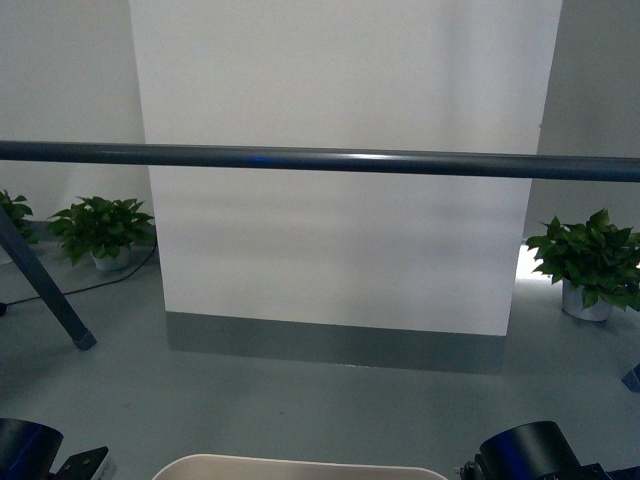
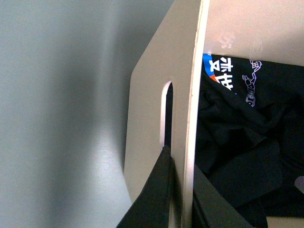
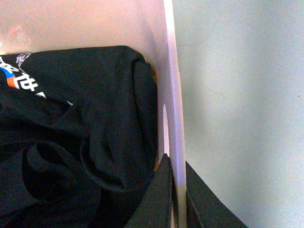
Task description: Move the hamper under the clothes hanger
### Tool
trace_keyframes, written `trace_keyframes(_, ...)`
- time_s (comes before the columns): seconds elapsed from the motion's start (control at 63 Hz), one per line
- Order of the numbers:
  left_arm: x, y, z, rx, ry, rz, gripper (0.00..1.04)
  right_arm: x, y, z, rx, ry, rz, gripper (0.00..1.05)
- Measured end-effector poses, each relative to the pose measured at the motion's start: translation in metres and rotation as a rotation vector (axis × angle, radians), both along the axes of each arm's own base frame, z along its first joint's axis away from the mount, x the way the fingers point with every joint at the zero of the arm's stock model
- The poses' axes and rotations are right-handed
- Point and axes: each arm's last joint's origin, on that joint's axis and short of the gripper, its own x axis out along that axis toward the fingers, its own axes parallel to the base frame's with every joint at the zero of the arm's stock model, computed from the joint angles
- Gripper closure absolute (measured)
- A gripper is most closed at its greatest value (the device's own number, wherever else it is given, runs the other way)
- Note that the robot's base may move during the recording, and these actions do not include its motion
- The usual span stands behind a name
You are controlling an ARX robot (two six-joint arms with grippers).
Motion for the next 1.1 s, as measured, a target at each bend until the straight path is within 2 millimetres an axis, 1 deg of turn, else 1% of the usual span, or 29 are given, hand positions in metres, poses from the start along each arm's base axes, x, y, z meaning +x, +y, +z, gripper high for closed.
trace_keyframes(0.46, -0.002, 0.003, -0.004, -0.017, 0.024, -0.002, 1.01, 0.000, 0.001, -0.002, -0.001, 0.003, 0.002, 1.02)
trace_keyframes(0.476, -0.002, 0.003, -0.004, -0.018, 0.026, -0.002, 1.01, 0.000, 0.001, -0.002, -0.001, 0.003, 0.003, 1.01)
trace_keyframes(0.492, -0.003, 0.003, -0.004, -0.020, 0.029, -0.001, 1.00, 0.000, 0.001, -0.002, -0.002, 0.003, 0.005, 0.99)
trace_keyframes(0.619, -0.003, 0.005, -0.005, -0.025, 0.042, 0.015, 0.84, 0.001, 0.001, -0.003, -0.010, 0.003, 0.004, 0.83)
trace_keyframes(0.635, -0.003, 0.006, -0.005, -0.025, 0.043, 0.020, 0.80, 0.001, 0.001, -0.003, -0.012, 0.003, 0.004, 0.79)
trace_keyframes(0.698, -0.003, 0.008, -0.005, -0.027, 0.043, 0.028, 0.73, 0.001, 0.001, -0.003, -0.014, 0.002, 0.001, 0.72)
trace_keyframes(0.714, -0.003, 0.009, -0.005, -0.027, 0.043, 0.031, 0.70, 0.001, 0.001, -0.003, -0.015, 0.002, 0.000, 0.68)
trace_keyframes(0.778, -0.003, 0.010, -0.005, -0.021, 0.038, 0.038, 0.62, 0.001, 0.000, -0.003, -0.016, 0.002, -0.002, 0.61)
trace_keyframes(0.794, -0.003, 0.011, -0.005, -0.021, 0.035, 0.040, 0.59, 0.001, 0.000, -0.003, -0.016, 0.002, -0.002, 0.58)
trace_keyframes(0.905, -0.001, 0.013, -0.002, -0.017, 0.021, 0.047, 0.44, 0.001, -0.001, -0.003, -0.017, 0.005, -0.006, 0.44)
trace_keyframes(0.984, 0.003, 0.016, 0.009, -0.012, -0.014, 0.055, 0.27, 0.002, -0.002, 0.001, -0.016, 0.000, -0.008, 0.26)
trace_keyframes(1.0, 0.004, 0.016, 0.011, -0.012, -0.019, 0.056, 0.25, 0.003, -0.002, 0.002, -0.016, -0.002, -0.008, 0.24)
trace_keyframes(1.079, 0.010, 0.018, 0.031, -0.019, -0.072, 0.051, 0.07, 0.007, -0.002, 0.014, -0.015, -0.029, -0.011, 0.07)
trace_keyframes(1.095, 0.011, 0.018, 0.035, -0.022, -0.083, 0.048, 0.05, 0.008, -0.002, 0.018, -0.015, -0.037, -0.012, 0.06)
